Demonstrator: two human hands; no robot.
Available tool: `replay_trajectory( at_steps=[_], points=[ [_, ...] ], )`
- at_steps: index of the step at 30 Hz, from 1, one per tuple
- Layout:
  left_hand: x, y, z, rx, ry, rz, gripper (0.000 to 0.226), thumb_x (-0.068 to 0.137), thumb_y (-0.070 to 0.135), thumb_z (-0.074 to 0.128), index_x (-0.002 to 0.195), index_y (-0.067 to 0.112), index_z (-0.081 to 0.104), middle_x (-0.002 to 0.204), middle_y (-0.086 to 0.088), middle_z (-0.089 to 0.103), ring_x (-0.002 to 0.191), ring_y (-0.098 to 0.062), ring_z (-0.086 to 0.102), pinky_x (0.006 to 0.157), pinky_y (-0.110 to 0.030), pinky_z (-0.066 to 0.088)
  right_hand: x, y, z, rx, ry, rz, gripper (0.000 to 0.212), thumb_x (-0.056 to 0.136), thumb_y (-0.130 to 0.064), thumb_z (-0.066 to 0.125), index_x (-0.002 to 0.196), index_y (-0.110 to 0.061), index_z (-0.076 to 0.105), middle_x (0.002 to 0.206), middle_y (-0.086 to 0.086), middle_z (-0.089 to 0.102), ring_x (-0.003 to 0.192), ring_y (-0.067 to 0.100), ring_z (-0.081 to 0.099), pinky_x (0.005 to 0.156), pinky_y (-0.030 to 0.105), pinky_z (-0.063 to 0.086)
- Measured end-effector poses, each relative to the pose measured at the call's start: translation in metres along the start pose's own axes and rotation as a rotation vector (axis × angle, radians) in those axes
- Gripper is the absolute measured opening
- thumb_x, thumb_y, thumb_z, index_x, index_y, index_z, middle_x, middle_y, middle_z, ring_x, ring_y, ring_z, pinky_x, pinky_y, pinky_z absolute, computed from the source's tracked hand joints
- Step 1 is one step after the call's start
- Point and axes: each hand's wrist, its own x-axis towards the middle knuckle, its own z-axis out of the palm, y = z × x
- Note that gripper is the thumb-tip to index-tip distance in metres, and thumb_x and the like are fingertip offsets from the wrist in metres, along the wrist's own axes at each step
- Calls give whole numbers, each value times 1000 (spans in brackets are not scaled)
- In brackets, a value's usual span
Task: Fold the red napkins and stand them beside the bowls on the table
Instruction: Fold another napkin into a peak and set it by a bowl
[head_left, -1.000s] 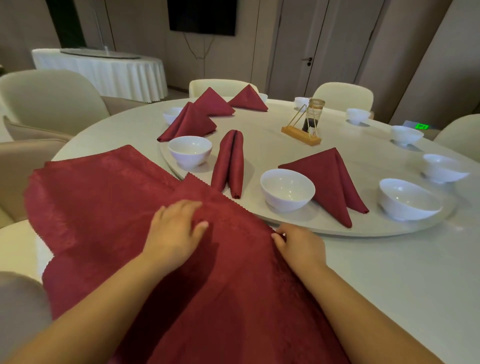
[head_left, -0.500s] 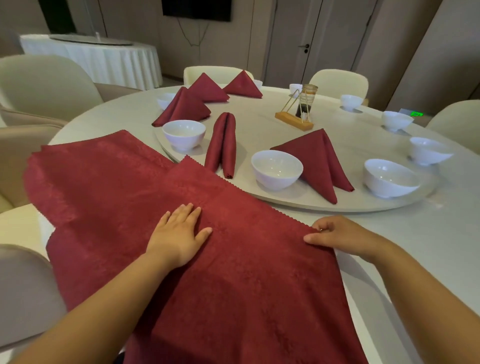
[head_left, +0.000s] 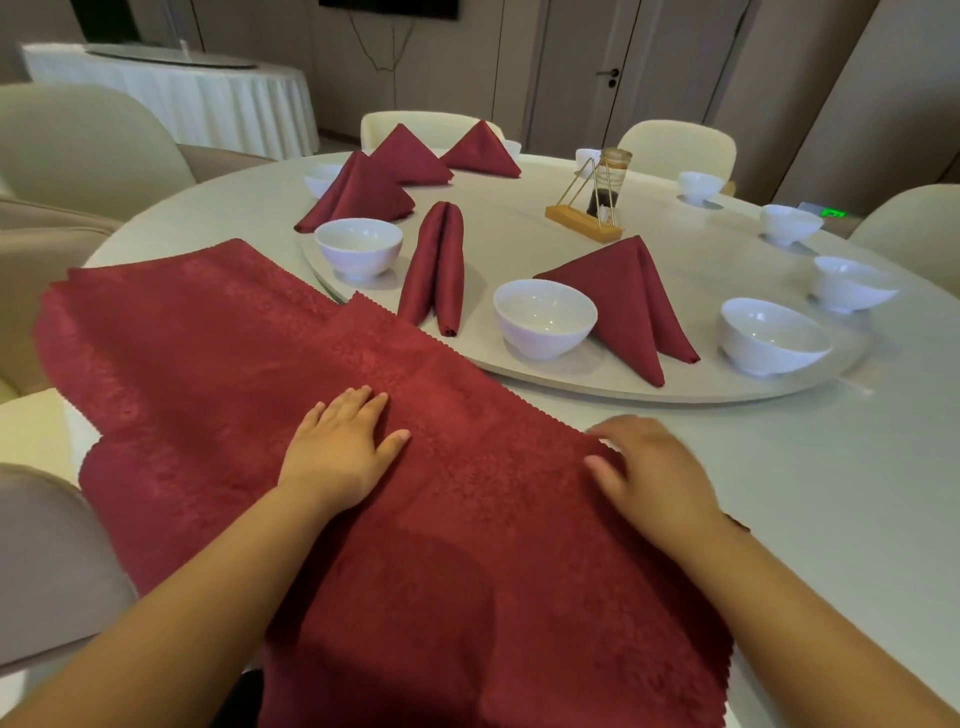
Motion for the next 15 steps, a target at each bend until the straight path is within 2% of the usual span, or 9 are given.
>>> replay_trajectory(
  at_steps=[1, 2, 3, 4, 5, 7, 10, 13, 15],
  points=[
    [1, 0, 1, 0, 0, 2, 59, 97, 49, 23, 147, 20, 13, 156, 2, 9, 143, -12, 3, 114, -30, 0, -7, -12, 5, 39, -26, -119, 38, 86, -37, 48, 108, -11, 65, 112, 8, 66, 106, 26, 61, 91, 34, 45],
    [2, 0, 1, -3, 1, 6, 59, 97, 48, 23, 148, 20, 13, 156, 1, 8, 143, -12, 2, 114, -30, 0, -13, -25, 9, 74, -91, -235, 51, 87, -50, 39, 114, -13, 63, 123, 6, 60, 115, 22, 56, 98, 39, 40],
    [3, -1, 2, -9, 1, 9, 59, 97, 48, 23, 148, 20, 13, 156, 1, 8, 143, -12, 2, 114, -31, 0, -17, -39, 12, 106, -222, -310, 68, 86, -63, 26, 127, -16, 54, 138, 2, 44, 127, 14, 39, 108, 38, 25],
    [4, -2, 2, -15, -4, 11, 58, 97, 47, 23, 147, 20, 13, 156, 1, 8, 143, -12, 2, 114, -31, -1, -20, -50, 14, 124, -351, -333, 84, 76, -71, 12, 139, -21, 39, 147, -6, 23, 133, 6, 15, 112, 30, 4],
    [4, -2, 1, -31, -9, 15, 58, 97, 47, 24, 147, 20, 14, 156, 1, 9, 143, -12, 2, 114, -31, -1, -23, -55, 16, 112, -466, -324, 95, 65, -73, 3, 145, -25, 23, 150, -12, 6, 131, -1, -4, 108, 21, -10],
    [0, -4, -3, -99, 13, 39, 55, 98, 44, 27, 147, 20, 18, 155, 1, 12, 142, -11, 4, 113, -30, -2, -23, -55, 23, 44, -534, -311, 102, 55, -73, -6, 147, -29, 6, 153, -11, -7, 125, -5, -20, 102, 17, -20],
    [-25, -12, -12, -258, 123, 129, 54, 95, 48, 34, 143, 24, 29, 151, 6, 23, 140, -5, 10, 112, -24, -2, -13, -46, 31, 6, -527, -317, 112, 49, -79, -21, 147, -30, 3, 155, -9, -8, 125, -6, -22, 101, 18, -21],
    [-77, -17, -17, -385, 172, 300, 77, 71, 84, 19, 130, 40, 39, 135, 25, 31, 130, 12, 15, 106, -9, -3, -2, -43, 35, -34, -552, -302, 129, 34, -84, -33, 147, -30, 1, 155, -9, -8, 132, -4, -17, 104, 21, -17],
    [-109, -19, -7, -396, 167, 414, 68, 76, 82, 21, 125, 42, 45, 128, 22, 42, 127, 8, 26, 108, -11, 6, 8, -43, 36, -47, -554, -287, 133, 31, -85, -33, 147, -30, 2, 155, -9, -6, 139, 3, -11, 105, 22, -15]
  ],
)
